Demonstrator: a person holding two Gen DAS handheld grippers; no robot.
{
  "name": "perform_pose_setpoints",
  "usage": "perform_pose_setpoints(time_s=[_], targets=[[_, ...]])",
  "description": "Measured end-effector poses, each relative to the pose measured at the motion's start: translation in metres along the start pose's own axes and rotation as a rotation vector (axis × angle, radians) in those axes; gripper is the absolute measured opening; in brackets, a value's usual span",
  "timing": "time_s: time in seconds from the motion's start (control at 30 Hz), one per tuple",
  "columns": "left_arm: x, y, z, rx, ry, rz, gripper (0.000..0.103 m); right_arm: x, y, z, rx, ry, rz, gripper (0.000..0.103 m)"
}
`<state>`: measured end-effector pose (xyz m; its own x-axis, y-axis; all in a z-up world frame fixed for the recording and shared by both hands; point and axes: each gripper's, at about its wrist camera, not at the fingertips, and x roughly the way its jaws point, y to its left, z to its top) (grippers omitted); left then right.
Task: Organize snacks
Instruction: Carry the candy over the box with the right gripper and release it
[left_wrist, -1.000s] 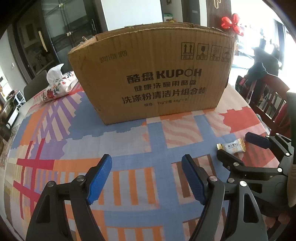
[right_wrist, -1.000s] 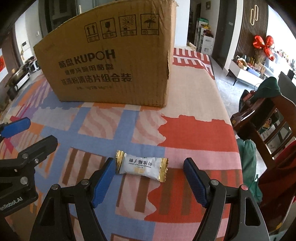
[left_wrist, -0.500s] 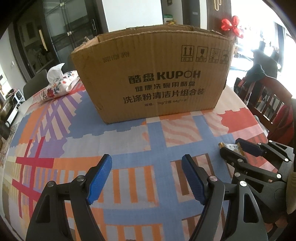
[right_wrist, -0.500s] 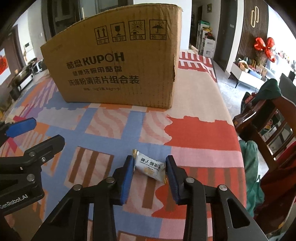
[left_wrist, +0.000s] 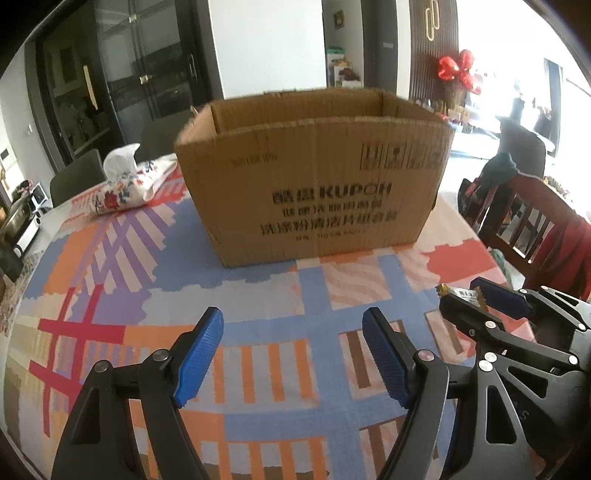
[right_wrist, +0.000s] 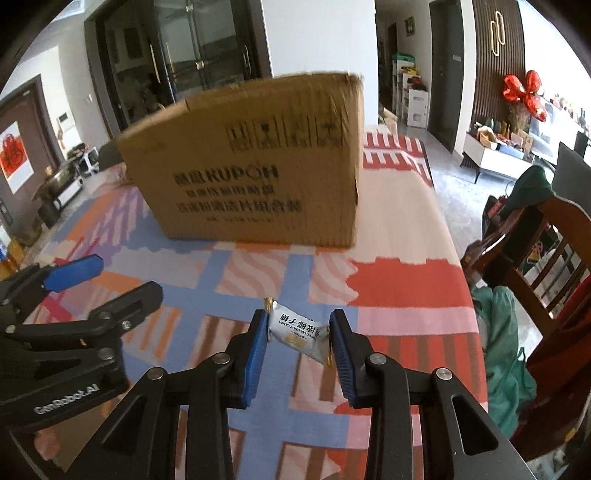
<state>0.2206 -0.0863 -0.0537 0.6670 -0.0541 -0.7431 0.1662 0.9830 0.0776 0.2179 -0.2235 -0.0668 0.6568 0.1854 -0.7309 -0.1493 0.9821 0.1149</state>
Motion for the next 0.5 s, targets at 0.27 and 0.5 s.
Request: perform_pose_setpoints(time_s=[0.27,0.5], targets=[[-0.032,0.009,0.022,0.002,-0.069,-0.013,0.077,-0.030,0.008,0.024,0.010,-0.075,0.014,0.036],[-0.057,0.018,0.048,0.027,-0.141,0.018,0.077,-0.045,0.013,0.052,0.023,-0.117,0.032,0.036]])
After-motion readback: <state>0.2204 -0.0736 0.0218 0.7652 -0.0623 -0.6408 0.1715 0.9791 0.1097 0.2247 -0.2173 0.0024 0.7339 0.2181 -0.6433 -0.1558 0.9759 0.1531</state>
